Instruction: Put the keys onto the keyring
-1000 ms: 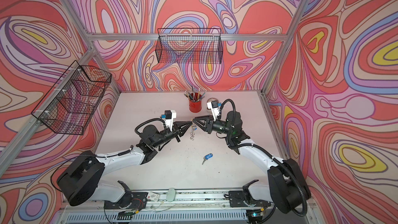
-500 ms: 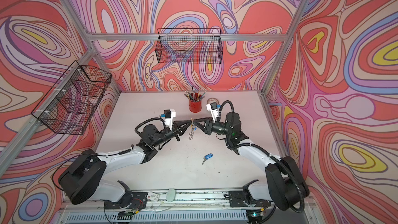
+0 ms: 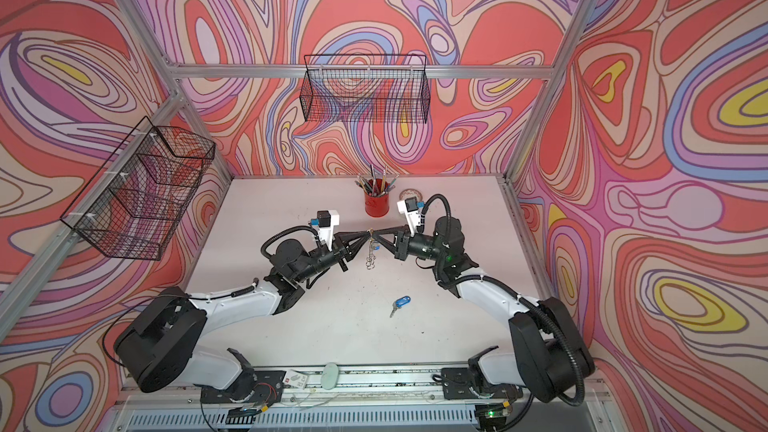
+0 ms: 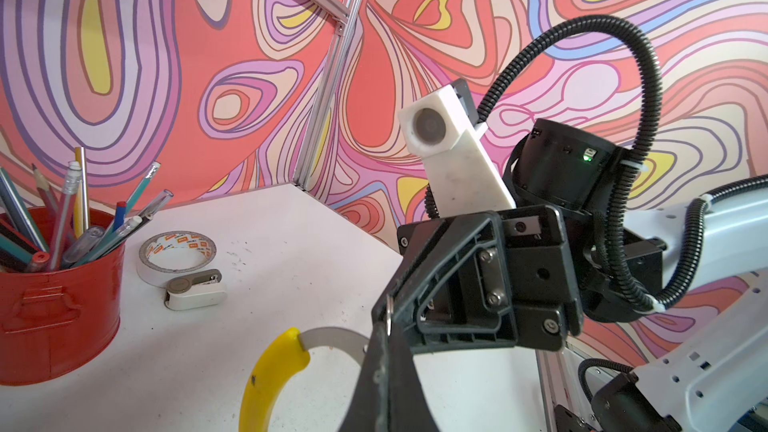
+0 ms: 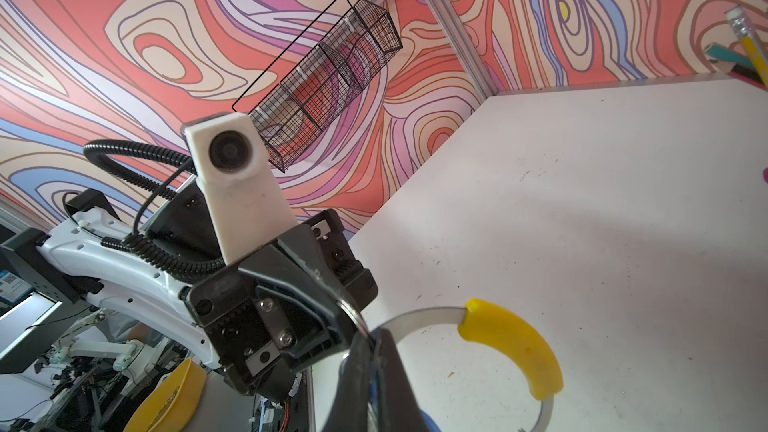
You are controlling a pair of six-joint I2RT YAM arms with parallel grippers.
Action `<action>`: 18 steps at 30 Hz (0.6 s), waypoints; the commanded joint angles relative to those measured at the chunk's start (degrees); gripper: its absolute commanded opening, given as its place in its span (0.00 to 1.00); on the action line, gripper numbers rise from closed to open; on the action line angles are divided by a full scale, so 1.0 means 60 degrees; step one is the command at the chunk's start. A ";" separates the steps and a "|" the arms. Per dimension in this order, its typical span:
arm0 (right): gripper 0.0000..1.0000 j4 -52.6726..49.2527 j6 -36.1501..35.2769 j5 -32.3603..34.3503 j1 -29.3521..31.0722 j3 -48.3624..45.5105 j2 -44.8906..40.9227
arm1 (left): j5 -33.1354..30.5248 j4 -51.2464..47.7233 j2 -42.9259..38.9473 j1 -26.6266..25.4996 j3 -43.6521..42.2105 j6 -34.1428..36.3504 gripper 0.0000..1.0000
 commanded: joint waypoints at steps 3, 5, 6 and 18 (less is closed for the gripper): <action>0.00 0.0413 0.0050 -0.0307 0.0154 -0.0099 0.0082 | 0.0160 0.0580 0.0238 0.0067 0.0340 -0.0083 0.00; 0.00 0.0354 -0.0032 -0.0294 0.0163 -0.0084 0.0078 | 0.0275 0.0560 0.0284 0.0153 0.0340 -0.0143 0.00; 0.00 0.0385 -0.0023 -0.0294 0.0168 -0.0085 0.0065 | 0.0344 0.0505 0.0272 0.0202 0.0340 -0.0159 0.00; 0.00 -0.0527 -0.0910 0.0957 0.0166 0.0205 -0.0005 | 0.0997 -0.2952 -0.1051 0.0829 0.0333 0.0753 0.36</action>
